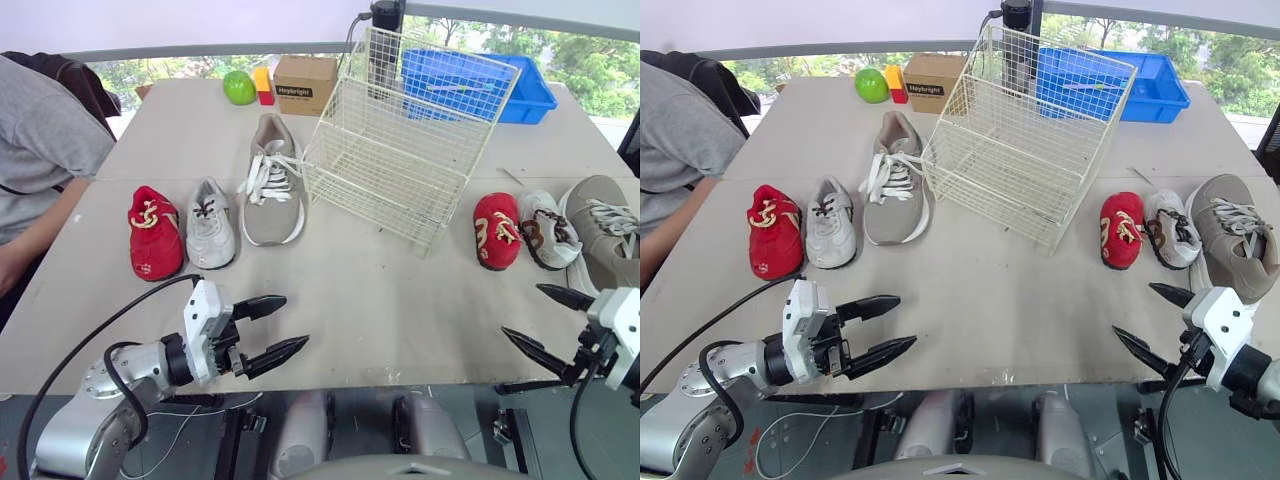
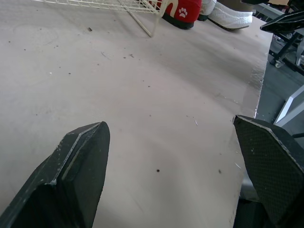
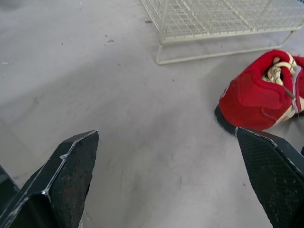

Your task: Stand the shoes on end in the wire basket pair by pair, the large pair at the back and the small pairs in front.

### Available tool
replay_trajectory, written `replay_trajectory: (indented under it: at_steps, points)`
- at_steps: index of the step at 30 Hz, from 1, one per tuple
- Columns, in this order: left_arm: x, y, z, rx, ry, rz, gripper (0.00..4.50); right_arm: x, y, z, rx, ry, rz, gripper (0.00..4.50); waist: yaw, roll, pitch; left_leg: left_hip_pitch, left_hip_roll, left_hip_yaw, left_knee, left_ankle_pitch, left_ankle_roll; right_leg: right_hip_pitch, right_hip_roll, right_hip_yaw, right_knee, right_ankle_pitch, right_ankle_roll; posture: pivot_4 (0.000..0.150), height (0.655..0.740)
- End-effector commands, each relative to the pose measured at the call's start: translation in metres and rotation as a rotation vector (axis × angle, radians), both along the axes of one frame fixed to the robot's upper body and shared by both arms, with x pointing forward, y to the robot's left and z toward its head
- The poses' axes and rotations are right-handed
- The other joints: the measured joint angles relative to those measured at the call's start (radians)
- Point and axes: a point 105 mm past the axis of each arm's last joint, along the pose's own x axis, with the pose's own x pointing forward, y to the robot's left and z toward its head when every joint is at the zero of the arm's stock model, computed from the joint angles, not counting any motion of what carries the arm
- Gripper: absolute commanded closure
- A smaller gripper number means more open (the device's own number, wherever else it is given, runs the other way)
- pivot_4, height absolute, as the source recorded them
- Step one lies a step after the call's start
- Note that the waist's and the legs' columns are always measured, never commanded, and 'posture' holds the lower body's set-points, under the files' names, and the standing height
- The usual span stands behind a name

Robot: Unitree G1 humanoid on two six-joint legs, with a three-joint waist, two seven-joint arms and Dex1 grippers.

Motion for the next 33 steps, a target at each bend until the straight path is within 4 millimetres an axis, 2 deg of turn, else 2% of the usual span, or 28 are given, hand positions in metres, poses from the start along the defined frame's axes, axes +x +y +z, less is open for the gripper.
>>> replay_trajectory:
  at_steps: [1,3,6,11,14,17,19,20,22,25,29,33]
  points:
    - [0.001,-0.004,0.02,-0.058,-0.069,0.012,0.04,0.003,0.001,0.011,0.019,-0.059,0.009,0.0,0.0,0.0,0.0,0.0,0.0,0.0,0.0,0.0,0.0,0.0,0.0,0.0,0.0,0.0,0.0,0.15,0.74]
    - [0.014,-0.01,0.037,-0.159,-0.113,0.067,0.04,0.006,0.009,0.013,0.062,-0.088,0.01,0.0,0.001,0.0,0.0,0.0,0.0,0.0,-0.001,0.0,0.0,0.0,0.0,0.0,0.0,0.0,0.0,0.15,0.74]
    - [0.025,-0.022,0.048,-0.189,-0.156,0.064,0.04,0.008,0.028,0.022,0.074,-0.113,0.056,0.0,0.003,0.001,-0.001,0.0,0.0,-0.002,0.001,0.0,0.0,0.001,0.001,-0.002,0.0,0.0,0.0,0.15,0.74]
    - [0.025,-0.033,0.062,-0.218,-0.234,-0.026,0.04,0.02,0.073,0.057,-0.001,-0.124,0.188,0.0,-0.014,0.002,-0.001,0.001,-0.003,0.0,0.001,0.0,0.0,0.001,0.002,0.002,0.0,0.0,0.0,0.15,0.74]
    - [0.023,-0.035,0.059,-0.168,-0.277,-0.063,0.04,0.036,0.1,0.079,0.01,-0.1,0.253,0.0,-0.018,0.001,-0.001,0.0,-0.003,0.0,0.0,0.0,0.0,0.0,0.004,0.002,0.0,0.001,-0.001,0.15,0.74]
    - [0.023,-0.034,0.061,-0.183,-0.283,-0.044,0.04,0.061,0.124,0.1,0.011,-0.06,0.291,0.0,-0.021,0.002,0.0,0.0,-0.002,-0.002,0.0,0.0,0.0,0.0,0.005,0.001,0.0,0.001,-0.002,0.15,0.74]
    - [0.018,-0.033,0.057,-0.143,-0.303,-0.061,0.04,0.093,0.134,0.109,-0.074,-0.051,0.205,0.0,-0.026,0.003,0.0,-0.001,-0.002,-0.001,0.0,0.0,0.0,-0.001,0.005,0.002,0.0,0.001,-0.002,0.15,0.74]
    - [0.014,-0.033,0.055,-0.128,-0.309,-0.071,0.04,0.109,0.139,0.111,-0.094,-0.016,0.158,0.0,-0.026,0.002,0.0,-0.002,-0.003,-0.001,-0.001,0.0,0.0,-0.002,0.005,0.002,0.0,0.002,-0.003,0.15,0.74]
    - [0.01,-0.033,0.053,-0.124,-0.312,-0.072,0.04,0.125,0.148,0.111,-0.154,0.021,0.143,0.0,-0.029,0.002,0.0,-0.002,-0.003,-0.001,-0.001,0.0,0.0,-0.002,0.004,0.002,0.0,0.001,-0.003,0.15,0.74]
    - [0.004,-0.033,0.049,-0.125,-0.306,-0.058,0.0,0.141,0.159,0.099,-0.26,0.105,0.172,0.77,-0.025,0.002,0.0,-0.004,-0.002,0.0,-0.002,0.0,0.0,-0.003,0.002,0.001,-0.001,0.001,-0.002,0.15,0.74]
    - [-0.002,-0.036,0.047,-0.141,-0.304,-0.033,0.0,0.156,0.16,0.082,-0.326,0.193,0.203,2.44,-0.023,0.002,0.0,-0.004,-0.003,0.001,-0.003,-0.001,0.002,-0.003,0.0,0.001,-0.002,0.001,-0.002,0.15,0.74]
    - [-0.01,-0.042,0.044,-0.139,-0.299,-0.017,0.0,0.159,0.166,0.088,-0.372,0.185,0.292,4.27,-0.028,0.003,0.001,-0.004,-0.004,0.001,-0.002,-0.001,0.002,-0.003,0.0,0.001,-0.001,0.002,-0.002,0.15,0.74]
